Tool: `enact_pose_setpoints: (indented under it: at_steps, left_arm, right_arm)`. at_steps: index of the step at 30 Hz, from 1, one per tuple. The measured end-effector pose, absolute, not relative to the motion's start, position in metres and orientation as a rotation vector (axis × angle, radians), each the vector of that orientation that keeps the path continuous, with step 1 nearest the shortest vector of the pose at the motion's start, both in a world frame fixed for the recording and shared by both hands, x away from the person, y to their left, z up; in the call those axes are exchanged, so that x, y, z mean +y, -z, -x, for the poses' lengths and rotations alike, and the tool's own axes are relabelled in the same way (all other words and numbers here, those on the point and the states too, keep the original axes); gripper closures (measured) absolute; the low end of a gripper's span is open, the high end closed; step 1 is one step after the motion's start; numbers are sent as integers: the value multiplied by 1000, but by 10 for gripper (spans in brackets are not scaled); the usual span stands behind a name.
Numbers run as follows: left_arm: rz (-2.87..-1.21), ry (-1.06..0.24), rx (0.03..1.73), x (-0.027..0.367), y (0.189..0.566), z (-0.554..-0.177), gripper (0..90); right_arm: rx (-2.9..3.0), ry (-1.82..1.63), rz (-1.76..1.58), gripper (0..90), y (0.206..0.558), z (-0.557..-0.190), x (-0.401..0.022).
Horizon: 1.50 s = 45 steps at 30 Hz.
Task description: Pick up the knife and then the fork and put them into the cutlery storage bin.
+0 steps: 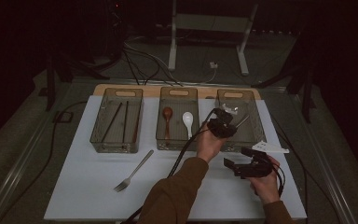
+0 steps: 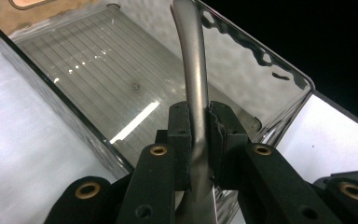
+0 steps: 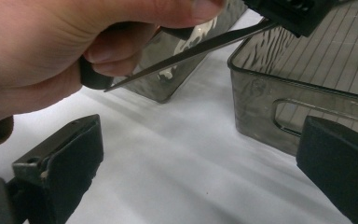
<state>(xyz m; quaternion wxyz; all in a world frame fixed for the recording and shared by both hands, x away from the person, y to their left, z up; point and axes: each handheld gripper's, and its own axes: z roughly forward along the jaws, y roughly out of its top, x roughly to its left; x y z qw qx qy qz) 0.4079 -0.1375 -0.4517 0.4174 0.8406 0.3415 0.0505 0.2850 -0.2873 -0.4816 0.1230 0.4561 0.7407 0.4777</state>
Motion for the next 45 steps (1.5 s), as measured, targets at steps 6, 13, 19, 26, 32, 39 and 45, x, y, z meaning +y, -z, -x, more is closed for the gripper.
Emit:
enact_pose_setpoints:
  at_steps: [6, 13, 19, 26, 32, 39, 45]
  left_arm:
    - [-2101, -116, 903, -145, 453, -412, 812]
    - [-1934, -126, 952, -137, 442, -416, 399]
    - [-1902, -161, 932, -119, 430, -414, 164]
    - [-1866, -156, 894, -102, 423, -409, 71]
    - [-1859, -164, 870, -87, 421, -403, 18]
    - [-1856, -170, 847, -65, 419, -394, 15]
    - [-1872, -191, 807, -40, 414, -381, 8]
  right_arm:
    - [2158, -1398, -1334, 8, 481, -285, -289]
    - [2149, -1399, -1339, 8, 480, -283, -292]
    - [2134, -1398, -1342, 8, 480, -283, -295]
    - [2139, -1392, -1335, 8, 480, -283, -293]
    - [2134, -1387, -1338, 8, 480, -283, -294]
    - [2131, -1384, -1334, 8, 480, -283, -294]
    - [2125, -1388, -1336, 7, 480, -283, -294]
